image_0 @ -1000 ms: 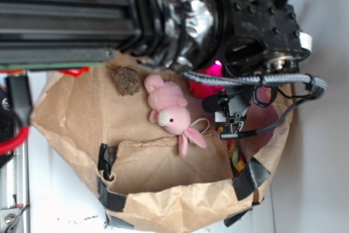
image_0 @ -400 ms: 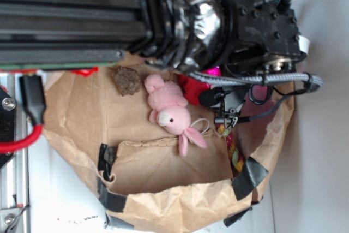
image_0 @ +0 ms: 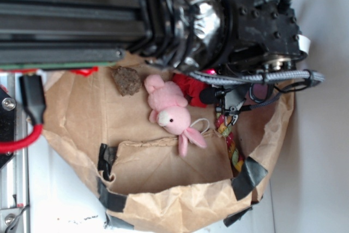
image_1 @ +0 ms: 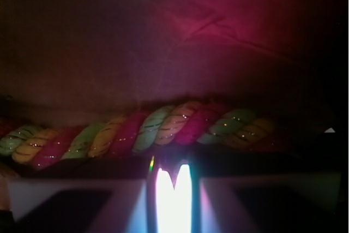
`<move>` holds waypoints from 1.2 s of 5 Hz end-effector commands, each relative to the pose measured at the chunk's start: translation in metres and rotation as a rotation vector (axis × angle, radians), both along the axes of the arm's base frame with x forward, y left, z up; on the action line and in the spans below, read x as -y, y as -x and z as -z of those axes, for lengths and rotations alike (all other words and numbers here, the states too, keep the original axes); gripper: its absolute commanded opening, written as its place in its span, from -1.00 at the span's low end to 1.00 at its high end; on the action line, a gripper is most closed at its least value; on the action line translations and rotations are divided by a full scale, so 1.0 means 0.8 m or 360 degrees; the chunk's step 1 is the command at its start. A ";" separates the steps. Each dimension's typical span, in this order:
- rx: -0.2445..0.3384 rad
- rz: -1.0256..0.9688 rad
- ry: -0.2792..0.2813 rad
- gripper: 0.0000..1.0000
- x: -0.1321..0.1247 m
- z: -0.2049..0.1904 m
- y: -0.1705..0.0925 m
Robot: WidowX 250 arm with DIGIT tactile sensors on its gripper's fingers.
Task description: Grab the red paper.
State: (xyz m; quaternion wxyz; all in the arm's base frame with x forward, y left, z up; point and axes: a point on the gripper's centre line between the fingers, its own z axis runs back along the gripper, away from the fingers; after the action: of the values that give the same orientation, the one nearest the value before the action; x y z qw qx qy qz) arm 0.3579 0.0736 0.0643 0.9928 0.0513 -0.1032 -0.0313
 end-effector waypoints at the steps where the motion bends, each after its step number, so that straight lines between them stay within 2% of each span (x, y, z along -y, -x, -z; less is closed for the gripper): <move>1: 0.0231 -0.0028 0.0096 -1.00 -0.005 -0.074 0.001; 2: 0.0267 -0.0016 0.0143 -1.00 0.044 -0.112 0.057; 4: 0.0344 0.0031 0.0214 -1.00 0.065 -0.152 0.076; 5: 0.0344 0.0039 0.0204 -1.00 0.067 -0.152 0.076; 6: 0.0317 0.0023 0.0207 -0.05 0.058 -0.141 0.071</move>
State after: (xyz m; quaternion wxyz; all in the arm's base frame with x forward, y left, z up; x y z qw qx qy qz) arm 0.2980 0.0249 0.1631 0.9829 -0.0109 -0.1819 -0.0265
